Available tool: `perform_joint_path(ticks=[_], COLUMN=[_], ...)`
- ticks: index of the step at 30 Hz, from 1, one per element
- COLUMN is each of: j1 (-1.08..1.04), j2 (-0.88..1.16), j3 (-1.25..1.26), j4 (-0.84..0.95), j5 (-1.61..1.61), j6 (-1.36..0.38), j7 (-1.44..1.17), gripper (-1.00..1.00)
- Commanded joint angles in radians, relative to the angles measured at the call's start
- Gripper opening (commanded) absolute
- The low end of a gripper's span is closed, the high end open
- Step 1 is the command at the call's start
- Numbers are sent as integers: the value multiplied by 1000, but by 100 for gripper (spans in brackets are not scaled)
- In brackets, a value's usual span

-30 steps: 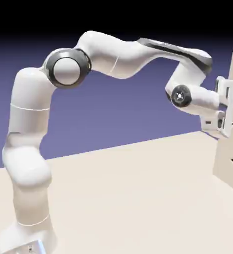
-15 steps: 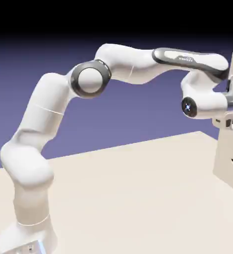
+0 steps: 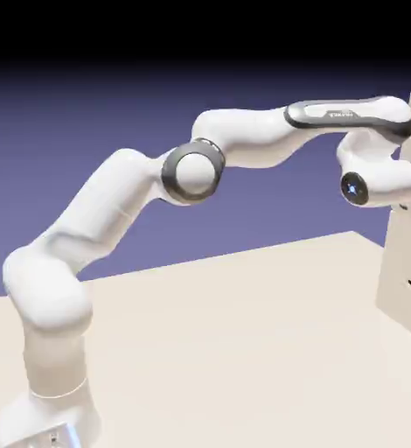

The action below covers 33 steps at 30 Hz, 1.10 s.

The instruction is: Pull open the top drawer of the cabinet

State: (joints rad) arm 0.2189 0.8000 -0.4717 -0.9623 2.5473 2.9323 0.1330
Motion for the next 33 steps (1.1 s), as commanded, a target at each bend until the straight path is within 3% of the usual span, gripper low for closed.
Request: perform_joint_path(ticks=[1,18,33], j1=[10,184,244], j2=[-22,-439,-947], j3=[-7,-107,-117], j4=[-36,-652,-1183], j5=[21,222,317], j6=[-12,-194,-248], j7=[-25,-377,-751], gripper=[-100,-100,-100])
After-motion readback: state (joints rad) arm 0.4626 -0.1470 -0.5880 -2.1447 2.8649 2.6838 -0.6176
